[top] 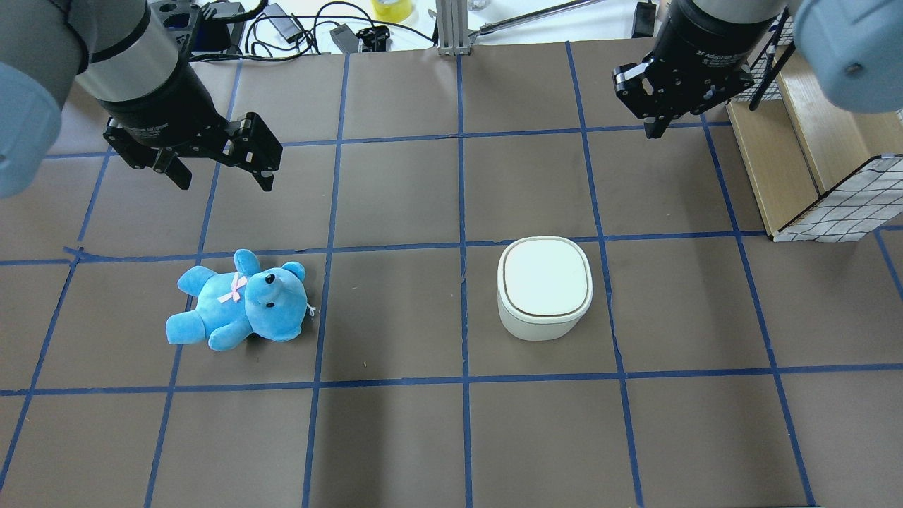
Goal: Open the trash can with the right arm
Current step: 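Move the right gripper down toward the white trash can lid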
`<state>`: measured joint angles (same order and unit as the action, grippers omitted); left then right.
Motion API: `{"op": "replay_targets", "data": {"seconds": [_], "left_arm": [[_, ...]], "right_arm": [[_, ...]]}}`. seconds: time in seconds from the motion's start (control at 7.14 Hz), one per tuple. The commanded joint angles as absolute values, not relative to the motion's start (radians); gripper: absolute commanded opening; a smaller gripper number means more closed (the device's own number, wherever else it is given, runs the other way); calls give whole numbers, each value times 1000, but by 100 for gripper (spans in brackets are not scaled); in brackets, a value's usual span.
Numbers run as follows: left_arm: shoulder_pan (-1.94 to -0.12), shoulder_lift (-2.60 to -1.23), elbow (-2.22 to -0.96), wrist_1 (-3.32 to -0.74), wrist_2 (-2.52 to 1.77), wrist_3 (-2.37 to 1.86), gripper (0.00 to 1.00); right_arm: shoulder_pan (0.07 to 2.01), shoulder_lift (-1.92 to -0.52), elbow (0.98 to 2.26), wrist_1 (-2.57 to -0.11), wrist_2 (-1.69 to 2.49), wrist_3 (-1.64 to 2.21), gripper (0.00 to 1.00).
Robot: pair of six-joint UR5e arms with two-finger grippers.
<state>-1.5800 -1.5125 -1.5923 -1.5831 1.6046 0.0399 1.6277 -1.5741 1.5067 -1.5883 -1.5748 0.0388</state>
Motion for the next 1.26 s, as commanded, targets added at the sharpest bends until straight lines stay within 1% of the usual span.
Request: {"op": "replay_targets", "data": {"seconds": [0.0, 0.14, 0.56, 1.12], "left_arm": [[-1582, -1513, -1592, -1583, 1605, 40, 100], [-1582, -1513, -1592, -1583, 1605, 40, 100], [-1580, -1513, -1592, -1583, 1605, 40, 100], [-1580, -1513, -1592, -1583, 1605, 40, 100]], "right_arm": [[1673, -1568, 1522, -1580, -1574, 104, 0], [1701, -1559, 1554, -1582, -1569, 126, 0], [1772, -1539, 1721, -1730, -1586, 175, 0], [1781, -1508, 1845, -1853, -1574, 184, 0]]}}
